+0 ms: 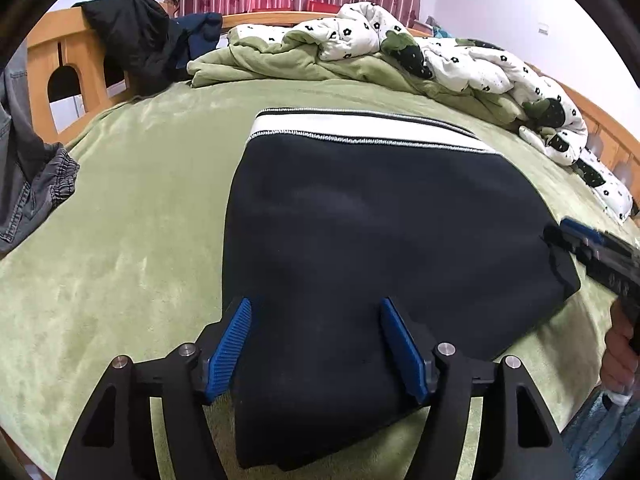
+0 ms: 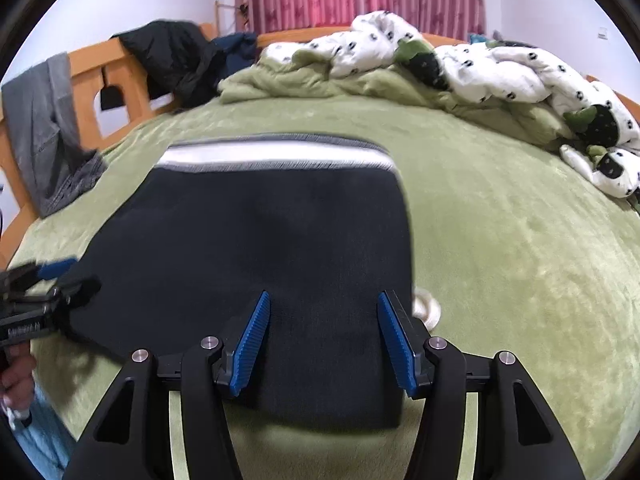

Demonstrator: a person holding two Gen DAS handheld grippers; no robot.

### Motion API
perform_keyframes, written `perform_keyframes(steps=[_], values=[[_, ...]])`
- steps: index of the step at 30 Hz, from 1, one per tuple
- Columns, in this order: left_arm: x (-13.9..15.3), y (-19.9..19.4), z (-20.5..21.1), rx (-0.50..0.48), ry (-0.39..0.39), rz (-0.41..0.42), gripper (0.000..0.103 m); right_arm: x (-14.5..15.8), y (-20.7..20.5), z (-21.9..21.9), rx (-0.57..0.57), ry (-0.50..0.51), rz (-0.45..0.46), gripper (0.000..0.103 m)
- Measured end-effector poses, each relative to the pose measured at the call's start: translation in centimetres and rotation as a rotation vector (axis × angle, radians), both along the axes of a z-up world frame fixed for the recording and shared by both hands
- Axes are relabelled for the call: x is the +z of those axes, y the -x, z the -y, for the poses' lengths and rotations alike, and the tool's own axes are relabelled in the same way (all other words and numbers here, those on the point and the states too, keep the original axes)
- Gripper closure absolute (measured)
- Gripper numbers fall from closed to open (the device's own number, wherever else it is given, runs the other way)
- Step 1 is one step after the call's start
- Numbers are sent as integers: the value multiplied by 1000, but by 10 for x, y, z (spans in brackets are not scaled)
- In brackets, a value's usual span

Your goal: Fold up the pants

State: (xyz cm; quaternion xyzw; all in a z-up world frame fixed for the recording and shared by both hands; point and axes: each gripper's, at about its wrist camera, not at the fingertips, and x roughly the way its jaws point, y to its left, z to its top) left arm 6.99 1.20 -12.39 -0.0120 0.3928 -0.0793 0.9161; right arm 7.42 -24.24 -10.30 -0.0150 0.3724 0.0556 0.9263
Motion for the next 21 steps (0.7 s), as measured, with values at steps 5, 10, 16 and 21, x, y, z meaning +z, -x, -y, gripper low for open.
perform_keyframes(steps=[5, 10, 16, 21], values=[[19, 5, -5, -2, 57, 97, 38, 13, -11, 23, -81, -70, 55, 48], [-7, -19, -3, 28, 49, -33, 37, -11, -29, 17, -75, -63, -45, 46], [-9, -18, -2, 42, 46, -22, 30, -9, -29, 10, -77, -10, -17, 46], [-11, -18, -11, 72, 85, -61, 20, -10, -34, 16, -90, -72, -62, 44]])
